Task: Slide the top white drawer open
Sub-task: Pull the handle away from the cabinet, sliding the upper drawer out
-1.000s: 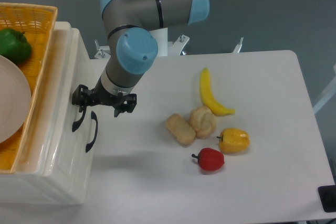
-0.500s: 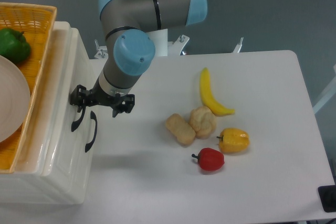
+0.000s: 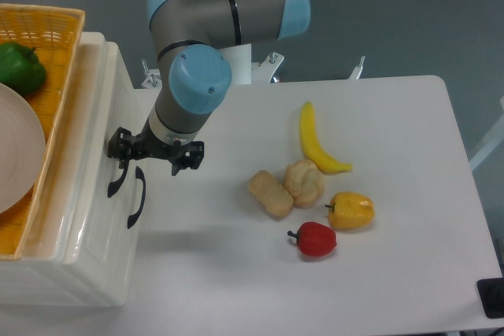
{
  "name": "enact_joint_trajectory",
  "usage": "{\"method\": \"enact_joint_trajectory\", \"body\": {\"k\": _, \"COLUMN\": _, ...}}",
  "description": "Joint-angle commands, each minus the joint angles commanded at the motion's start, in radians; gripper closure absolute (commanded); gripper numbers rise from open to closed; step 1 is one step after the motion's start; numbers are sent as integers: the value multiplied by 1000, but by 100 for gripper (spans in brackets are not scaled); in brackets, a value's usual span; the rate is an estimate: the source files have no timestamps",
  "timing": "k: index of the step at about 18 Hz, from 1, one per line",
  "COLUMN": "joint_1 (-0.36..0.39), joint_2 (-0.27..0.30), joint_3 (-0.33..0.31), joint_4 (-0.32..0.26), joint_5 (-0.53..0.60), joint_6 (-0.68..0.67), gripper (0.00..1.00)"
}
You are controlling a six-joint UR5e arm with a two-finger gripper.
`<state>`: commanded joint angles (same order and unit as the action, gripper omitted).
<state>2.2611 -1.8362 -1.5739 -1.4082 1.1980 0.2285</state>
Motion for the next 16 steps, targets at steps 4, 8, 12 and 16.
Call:
{"method": "enact_joint_trajectory", "body": {"k": 4, "joint_1": 0, "joint_2": 5, "joint_3": 2, "joint_4": 0, "joint_5": 22, "joint_6": 2, "gripper": 0}}
{"method": "enact_joint_trajectory", "body": {"k": 8, "joint_1": 0, "joint_2": 8, "joint_3": 5, "joint_4": 0, "joint_5": 32, "joint_6": 2, "gripper": 0}}
{"method": "enact_joint_trajectory", "body": {"k": 12, "joint_1": 0, "joint_2": 8, "joint_3": 9, "joint_4": 2, "joint_5": 35, "joint_6": 2, "gripper": 0}}
{"method": "enact_joint_trajectory", "body": {"k": 16, "joint_1": 2, "joint_2": 8, "joint_3": 8, "joint_4": 2, "joint_5": 37, "joint_6": 3, "gripper": 0}}
